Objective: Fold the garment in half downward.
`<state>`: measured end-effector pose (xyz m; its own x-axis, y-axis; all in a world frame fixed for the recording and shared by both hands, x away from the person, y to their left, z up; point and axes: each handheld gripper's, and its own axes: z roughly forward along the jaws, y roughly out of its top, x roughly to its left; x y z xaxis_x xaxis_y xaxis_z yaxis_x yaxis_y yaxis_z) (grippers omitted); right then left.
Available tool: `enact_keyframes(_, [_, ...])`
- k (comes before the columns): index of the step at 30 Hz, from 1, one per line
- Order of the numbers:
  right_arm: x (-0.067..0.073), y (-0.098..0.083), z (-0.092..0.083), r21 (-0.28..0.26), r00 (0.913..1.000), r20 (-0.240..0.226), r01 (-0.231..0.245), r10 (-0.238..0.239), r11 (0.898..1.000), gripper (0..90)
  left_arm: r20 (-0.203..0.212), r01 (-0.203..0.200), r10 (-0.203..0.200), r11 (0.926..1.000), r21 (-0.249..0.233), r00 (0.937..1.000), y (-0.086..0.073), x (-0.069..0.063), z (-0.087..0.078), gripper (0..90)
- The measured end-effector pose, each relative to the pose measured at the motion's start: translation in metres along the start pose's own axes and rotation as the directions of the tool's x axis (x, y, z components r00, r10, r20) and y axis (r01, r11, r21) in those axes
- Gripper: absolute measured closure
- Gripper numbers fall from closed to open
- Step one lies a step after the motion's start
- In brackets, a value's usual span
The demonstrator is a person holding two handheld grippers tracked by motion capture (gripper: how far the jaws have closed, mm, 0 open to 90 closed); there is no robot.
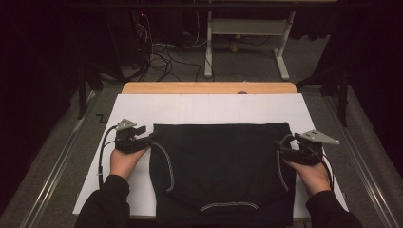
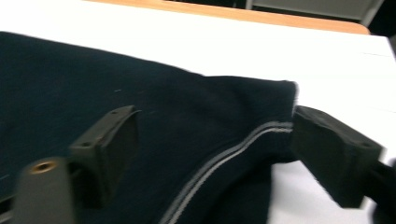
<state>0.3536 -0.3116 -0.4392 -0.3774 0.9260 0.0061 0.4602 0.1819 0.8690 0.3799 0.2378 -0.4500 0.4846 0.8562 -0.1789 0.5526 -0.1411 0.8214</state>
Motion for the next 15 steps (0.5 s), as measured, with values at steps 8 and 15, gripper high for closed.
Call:
enact_keyframes(8, [0.027,0.000,-0.015,-0.074,0.9987,-0.033,0.035,-0.038,0.997,5.1,-0.009,-0.036,0.036,0.9974,-0.062,0.9993,-0.017,-0.004,-0.016,24.2])
enact_keyframes(15, [0.055,0.001,-0.021,-0.122,0.9965,-0.066,0.043,-0.051,0.992,0.0,0.000,-0.019,0.019,0.9941,-0.106,0.9998,-0.021,-0.003,-0.029,9.2])
